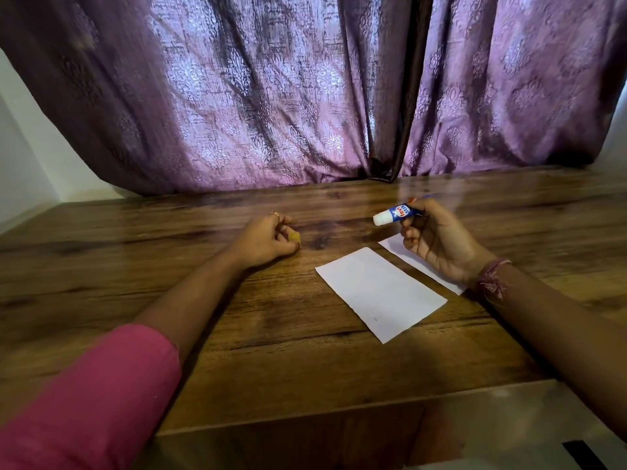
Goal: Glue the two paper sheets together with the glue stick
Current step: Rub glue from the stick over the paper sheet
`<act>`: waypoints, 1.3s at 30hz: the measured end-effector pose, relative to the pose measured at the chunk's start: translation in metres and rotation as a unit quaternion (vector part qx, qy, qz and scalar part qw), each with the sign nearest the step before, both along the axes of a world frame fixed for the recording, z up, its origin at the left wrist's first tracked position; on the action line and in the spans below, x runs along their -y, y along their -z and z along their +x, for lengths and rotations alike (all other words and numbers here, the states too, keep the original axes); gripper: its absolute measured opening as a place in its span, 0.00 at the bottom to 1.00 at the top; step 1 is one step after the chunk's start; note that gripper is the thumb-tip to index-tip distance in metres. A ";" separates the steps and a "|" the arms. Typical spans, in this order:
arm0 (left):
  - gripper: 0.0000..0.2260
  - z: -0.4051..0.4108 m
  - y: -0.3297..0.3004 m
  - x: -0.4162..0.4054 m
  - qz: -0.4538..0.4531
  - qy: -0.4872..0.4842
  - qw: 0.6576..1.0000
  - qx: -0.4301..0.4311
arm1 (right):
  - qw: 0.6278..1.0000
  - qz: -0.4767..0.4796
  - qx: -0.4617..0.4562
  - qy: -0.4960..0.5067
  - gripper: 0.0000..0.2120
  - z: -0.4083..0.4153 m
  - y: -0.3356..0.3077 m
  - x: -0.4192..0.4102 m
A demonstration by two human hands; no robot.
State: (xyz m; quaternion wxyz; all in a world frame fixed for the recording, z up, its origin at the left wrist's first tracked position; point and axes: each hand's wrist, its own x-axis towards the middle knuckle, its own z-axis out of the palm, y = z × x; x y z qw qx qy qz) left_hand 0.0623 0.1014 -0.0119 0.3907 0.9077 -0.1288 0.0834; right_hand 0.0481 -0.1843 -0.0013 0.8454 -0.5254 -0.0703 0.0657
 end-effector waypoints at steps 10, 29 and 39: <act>0.09 -0.048 0.001 0.005 0.053 0.086 0.976 0.194 | 1.000 0.013 0.004 0.003 0.09 0.002 0.001 0.001; 0.31 -0.072 0.014 0.051 0.242 0.044 0.967 0.060 | 1.000 0.009 0.008 -0.012 0.14 0.000 0.003 -0.002; 0.27 -0.065 0.000 0.019 0.190 0.201 0.961 0.025 | 0.982 -0.158 0.103 -0.032 0.06 0.007 -0.014 0.011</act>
